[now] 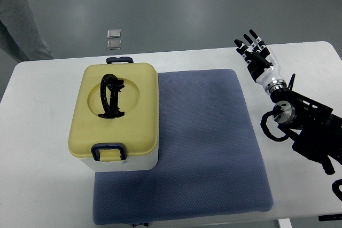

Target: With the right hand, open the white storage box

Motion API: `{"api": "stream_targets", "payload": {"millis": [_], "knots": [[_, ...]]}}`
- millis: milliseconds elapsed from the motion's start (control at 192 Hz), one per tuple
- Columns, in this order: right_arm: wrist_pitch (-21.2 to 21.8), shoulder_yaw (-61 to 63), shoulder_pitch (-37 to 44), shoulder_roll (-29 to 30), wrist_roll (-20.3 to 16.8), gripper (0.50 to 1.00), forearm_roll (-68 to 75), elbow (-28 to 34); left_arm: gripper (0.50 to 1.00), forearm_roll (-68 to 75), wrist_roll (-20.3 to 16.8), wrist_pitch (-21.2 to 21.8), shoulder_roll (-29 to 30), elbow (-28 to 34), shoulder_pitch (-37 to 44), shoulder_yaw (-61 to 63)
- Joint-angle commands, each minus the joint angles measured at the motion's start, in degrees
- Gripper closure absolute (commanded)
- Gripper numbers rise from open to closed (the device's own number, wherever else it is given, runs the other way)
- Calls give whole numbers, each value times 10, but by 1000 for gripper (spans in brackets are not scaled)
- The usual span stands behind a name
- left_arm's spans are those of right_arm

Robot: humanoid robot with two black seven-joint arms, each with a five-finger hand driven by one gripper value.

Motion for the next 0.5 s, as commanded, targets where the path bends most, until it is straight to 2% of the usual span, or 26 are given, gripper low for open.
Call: {"api": "stream_targets", "payload": {"millis": [0,496], "knots": [[0,0,0,-1,0,572,0,0,500,0,0,0,0,0,0,1],[2,4,2,-3,1,572,0,0,500,0,0,3,0,1,0,0]]}}
